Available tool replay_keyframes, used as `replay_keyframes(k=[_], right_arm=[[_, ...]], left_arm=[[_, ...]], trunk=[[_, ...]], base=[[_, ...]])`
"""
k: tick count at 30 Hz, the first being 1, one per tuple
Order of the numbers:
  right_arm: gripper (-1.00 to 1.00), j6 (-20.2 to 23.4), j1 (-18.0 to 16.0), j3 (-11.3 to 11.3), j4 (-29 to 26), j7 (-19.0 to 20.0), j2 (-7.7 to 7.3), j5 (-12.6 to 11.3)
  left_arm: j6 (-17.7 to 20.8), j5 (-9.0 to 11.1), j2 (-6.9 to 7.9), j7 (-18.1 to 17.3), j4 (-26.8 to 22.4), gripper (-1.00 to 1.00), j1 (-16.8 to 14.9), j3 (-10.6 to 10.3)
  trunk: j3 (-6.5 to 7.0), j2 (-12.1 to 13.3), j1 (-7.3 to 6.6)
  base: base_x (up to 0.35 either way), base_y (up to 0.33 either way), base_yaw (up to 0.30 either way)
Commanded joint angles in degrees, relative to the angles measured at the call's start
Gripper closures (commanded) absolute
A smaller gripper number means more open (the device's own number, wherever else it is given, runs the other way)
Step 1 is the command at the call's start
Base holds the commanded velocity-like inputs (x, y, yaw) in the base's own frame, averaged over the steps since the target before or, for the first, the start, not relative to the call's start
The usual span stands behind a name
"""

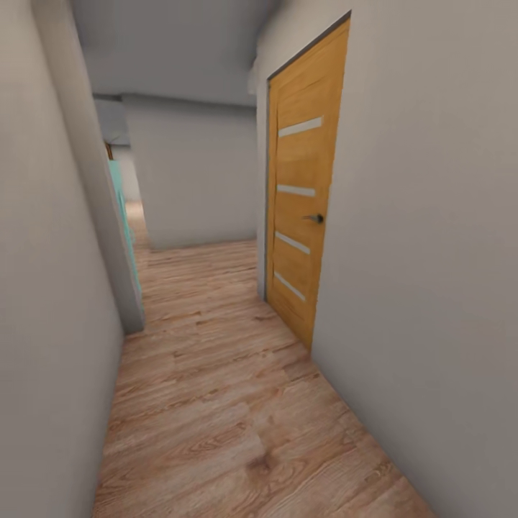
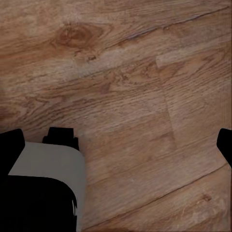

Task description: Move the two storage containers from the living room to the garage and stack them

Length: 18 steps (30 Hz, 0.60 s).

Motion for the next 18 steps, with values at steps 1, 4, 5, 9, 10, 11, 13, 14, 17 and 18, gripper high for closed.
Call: replay_keyframes(k=[1, 4, 5, 9, 10, 11, 13, 14, 17, 18], right_arm=[[-1.0, -0.3, -0.1, 0.5, 0.2, 0.0, 0.01, -0.5], [-1.0, -0.4, -0.1, 0.5, 0.2, 0.0, 0.0, -0.5], [-1.0, -0.4, -0.1, 0.5, 0.2, 0.0, -0.01, -0.5], [-1.0, -0.3, -0.1, 0.5, 0.2, 0.0, 0.05, -0.5], [-1.0, -0.3, -0.1, 0.4, 0.2, 0.0, 0.04, -0.5], [-1.0, -0.3, -0.1, 0.4, 0.2, 0.0, 0.0, -0.5], [-1.0, -0.4, -0.1, 0.4, 0.2, 0.0, -0.05, -0.5], [-1.0, -0.4, -0.1, 0.4, 0.2, 0.0, -0.04, -0.5], [-1.0, -0.3, -0.1, 0.5, 0.2, 0.1, -0.02, -0.5], [-1.0, -0.3, -0.1, 0.5, 0.1, 0.2, 0.02, -0.6]], left_arm=[[-0.1, 0.2, -0.02, 0.0, 0.0, -1.0, 0.0, 0.1], [-0.1, 0.2, -0.02, 0.0, 0.0, -1.0, 0.0, 0.1], [-0.1, 0.2, -0.02, 0.0, 0.0, -1.0, 0.0, 0.1], [-0.1, 0.2, -0.02, 0.0, 0.0, -1.0, 0.0, 0.1], [-0.1, 0.2, -0.02, 0.0, 0.0, -1.0, 0.0, 0.1], [-0.1, 0.2, -0.02, 0.0, 0.0, -1.0, 0.0, 0.1], [-0.1, 0.2, -0.02, 0.0, 0.0, -1.0, 0.0, 0.1], [-0.1, 0.2, -0.03, 0.0, 0.0, -1.0, 0.0, 0.1], [-0.1, 0.2, -0.07, 0.0, 0.1, -1.0, 0.0, 0.1], [-0.1, 0.2, -0.1, 0.0, 0.2, -1.0, 0.0, 0.1]], trunk=[[-0.05, 0.0, 0.03], [-0.05, 0.0, 0.03], [-0.05, 0.0, 0.03], [-0.05, 0.0, 0.03], [-0.05, 0.0, 0.03], [-0.05, 0.0, 0.03], [-0.05, 0.0, 0.03], [-0.05, 0.0, 0.03], [-0.05, 0.0, 0.03], [-0.05, 0.0, 0.03]], base=[[0.319, 0.0, 0.3], [0.32, 0.0, 0.3], [0.321, 0.0, 0.3], [0.321, 0.0, 0.3], [0.321, 0.0, 0.3], [0.321, 0.0, 0.3], [0.321, 0.0, 0.3], [0.321, 0.0, 0.3], [0.321, 0.0, 0.248], [0.321, -0.062, 0.031]])
